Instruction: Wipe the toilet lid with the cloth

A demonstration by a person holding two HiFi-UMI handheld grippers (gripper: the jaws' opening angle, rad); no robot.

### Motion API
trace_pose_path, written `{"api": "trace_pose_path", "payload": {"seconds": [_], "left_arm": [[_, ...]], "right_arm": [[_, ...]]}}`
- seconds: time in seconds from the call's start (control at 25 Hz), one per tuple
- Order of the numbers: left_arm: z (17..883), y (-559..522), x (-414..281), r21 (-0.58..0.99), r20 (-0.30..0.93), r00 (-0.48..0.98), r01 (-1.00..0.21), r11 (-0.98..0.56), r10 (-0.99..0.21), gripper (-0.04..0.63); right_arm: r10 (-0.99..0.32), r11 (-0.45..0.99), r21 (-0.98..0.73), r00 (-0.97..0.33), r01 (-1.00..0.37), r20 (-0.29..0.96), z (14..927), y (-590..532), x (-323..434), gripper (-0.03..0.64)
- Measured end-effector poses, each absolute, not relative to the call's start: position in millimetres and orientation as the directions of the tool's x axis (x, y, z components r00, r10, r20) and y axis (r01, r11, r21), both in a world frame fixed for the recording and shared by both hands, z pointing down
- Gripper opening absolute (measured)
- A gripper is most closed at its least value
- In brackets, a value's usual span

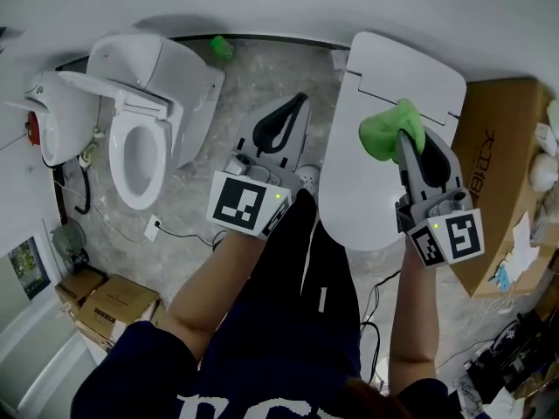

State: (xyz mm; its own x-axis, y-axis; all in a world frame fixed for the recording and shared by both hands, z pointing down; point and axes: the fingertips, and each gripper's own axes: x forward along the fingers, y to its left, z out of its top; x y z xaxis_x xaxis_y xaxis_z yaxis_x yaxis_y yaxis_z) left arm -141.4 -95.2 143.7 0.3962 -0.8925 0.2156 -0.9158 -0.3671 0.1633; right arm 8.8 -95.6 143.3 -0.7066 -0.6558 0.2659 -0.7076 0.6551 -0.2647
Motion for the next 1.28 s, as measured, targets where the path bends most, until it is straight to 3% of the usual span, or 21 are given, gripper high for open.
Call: {"api": "trace_pose_path", "payload": {"seconds": [0.28,0.52,0.8,0.92,1.12,1.28], "left_arm": [[229,-122,-149,0.195,0.231,0.397,-0.913,-0.357,-0.888,0.021],[293,-126,-150,0.205,0.287,0.415,-0.907,-0.368,-0.863,0.021],[337,-133,-160,0.233,0.312,0.394,-0.914,-0.333,-0.864,0.021],[348,-136,-164,0.237,0.315,0.384,-0.918,-0.32,-0.868,0.021],[356,-138,-169,0.237,0.317,0.378,-0.92,-0.314,-0.87,0.021],[361,-138,-170,0.238,0.323,0.379,-0.919,-0.313,-0.867,0.021]], "right_arm": [[-0.385,0.711,-0.436,-0.825,-0.551,0.415,302,-124,-36,0.1],[-0.221,0.685,-0.513,-0.819,-0.517,0.529,434,-148,-59,0.101],[-0.316,0.744,-0.278,-0.686,-0.608,0.655,492,-184,-51,0.146],[-0.358,0.737,-0.238,-0.664,-0.632,0.656,499,-193,-47,0.275],[-0.483,0.722,-0.155,-0.652,-0.675,0.585,469,-200,-41,0.295],[-0.503,0.742,-0.101,-0.649,-0.663,0.571,456,-191,-50,0.282]]}}
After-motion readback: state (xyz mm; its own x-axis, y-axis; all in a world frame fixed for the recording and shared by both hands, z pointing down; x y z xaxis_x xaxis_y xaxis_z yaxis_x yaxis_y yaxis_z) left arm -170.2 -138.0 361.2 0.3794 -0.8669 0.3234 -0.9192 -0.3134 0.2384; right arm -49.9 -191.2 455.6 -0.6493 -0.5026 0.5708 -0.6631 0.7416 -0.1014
